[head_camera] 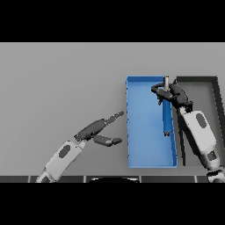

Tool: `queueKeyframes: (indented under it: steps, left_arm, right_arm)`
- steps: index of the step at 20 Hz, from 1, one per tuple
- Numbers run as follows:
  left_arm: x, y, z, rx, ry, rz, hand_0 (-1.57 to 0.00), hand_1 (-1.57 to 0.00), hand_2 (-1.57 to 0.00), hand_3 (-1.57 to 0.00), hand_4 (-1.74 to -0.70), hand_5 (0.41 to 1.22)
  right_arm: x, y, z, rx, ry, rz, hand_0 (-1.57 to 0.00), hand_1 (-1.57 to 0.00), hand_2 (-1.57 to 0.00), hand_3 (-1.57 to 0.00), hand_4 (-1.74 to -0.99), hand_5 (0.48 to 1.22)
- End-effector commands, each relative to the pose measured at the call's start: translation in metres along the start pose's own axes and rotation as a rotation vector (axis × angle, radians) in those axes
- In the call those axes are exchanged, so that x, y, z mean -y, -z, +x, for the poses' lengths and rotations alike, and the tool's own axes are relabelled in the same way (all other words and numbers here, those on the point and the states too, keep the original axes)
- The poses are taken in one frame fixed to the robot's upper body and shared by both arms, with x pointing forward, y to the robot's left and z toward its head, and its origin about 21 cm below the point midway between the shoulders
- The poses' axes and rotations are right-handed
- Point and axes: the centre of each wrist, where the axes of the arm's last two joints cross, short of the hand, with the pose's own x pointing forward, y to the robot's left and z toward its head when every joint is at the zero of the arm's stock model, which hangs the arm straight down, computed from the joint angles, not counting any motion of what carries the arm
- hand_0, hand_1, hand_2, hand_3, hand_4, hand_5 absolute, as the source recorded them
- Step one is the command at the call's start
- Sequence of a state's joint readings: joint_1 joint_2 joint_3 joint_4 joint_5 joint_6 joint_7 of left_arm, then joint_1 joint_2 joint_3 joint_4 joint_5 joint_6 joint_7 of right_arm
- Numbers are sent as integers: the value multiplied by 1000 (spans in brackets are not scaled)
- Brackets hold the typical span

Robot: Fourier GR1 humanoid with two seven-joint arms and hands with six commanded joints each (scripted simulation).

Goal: Pick up the blue pipe and place it into the blue bin.

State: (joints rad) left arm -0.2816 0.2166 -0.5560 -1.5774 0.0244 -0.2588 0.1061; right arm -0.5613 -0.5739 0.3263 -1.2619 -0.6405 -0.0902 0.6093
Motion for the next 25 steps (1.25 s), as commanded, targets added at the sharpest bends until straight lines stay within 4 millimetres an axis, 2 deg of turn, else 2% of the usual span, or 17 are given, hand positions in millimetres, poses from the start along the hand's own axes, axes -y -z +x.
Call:
queueKeyframes:
  steps: [1, 2, 3, 4, 5, 7, 9, 13, 16, 20, 24, 25]
  left_arm:
    - [1, 0, 3, 16, 0, 6, 1, 1, 1, 1, -829, 474]
    - [0, 1, 4, 18, 5, 4, 1, 1, 1, 1, -830, 476]
    - [-3, 0, 2, 12, 11, 3, 1, 1, 1, 1, -829, 476]
    - [-2, 0, 4, 19, 10, 1, 1, 1, 1, 1, -828, 476]
    - [0, 1, 4, 15, 6, -1, 1, 1, 1, 1, -828, 476]
    - [2, -3, 4, 13, 2, 1, 1, 1, 1, 1, -827, 477]
    - [-1, -2, 2, 6, 4, 7, 1, 1, 1, 1, -829, 477]
    - [0, 0, 5, 17, 9, 3, 1, 1, 1, 1, -831, 471]
    - [0, -5, 2, 10, 4, 11, 1, 1, 1, 1, -829, 471]
    - [-1, -4, 3, 14, 17, 15, 1, 1, 1, 1, -826, 470]
    - [10, -8, 3, 11, 18, 4, 1, 1, 1, 1, -826, 473]
    - [9, -8, 3, 4, 19, 5, 1, 1, 1, 1, -826, 474]
  right_arm:
    - [0, 1, -7, -48, 36, -6, -1465, -1382, -1333, -807, -1534, 1190]
    - [-4, 5, -9, -96, 42, 5, -1172, -1106, -1066, -646, -1477, 1178]
    - [-7, 7, -12, -132, 49, 24, -937, -884, -853, -516, -1404, 1159]
    - [-4, 9, -15, -169, 52, 22, -749, -707, -682, -413, -1344, 1172]
    - [-10, 11, -13, -185, 48, 38, -599, -566, -545, -330, -1302, 1182]
    - [-12, 5, -5, -167, -71, 77, -383, -362, -349, -211, -1234, 1091]
    - [-12, -2, -4, -125, -205, 84, -246, -231, -223, -135, -1204, 1002]
    - [-20, -1, -5, -161, -286, 94, -123, -94, -91, -55, -1189, 880]
    - [-15, -3, -8, -172, -275, 70, -63, -48, -46, -27, -1188, 818]
    - [-13, -4, -9, -146, -275, 63, -25, -19, -18, -11, -1176, 783]
    - [-19, -2, -5, -145, -294, 79, -20, -15, -14, -8, -1186, 767]
    - [-22, -1, -9, -150, -302, 86, -20, -15, -14, -8, -1186, 769]
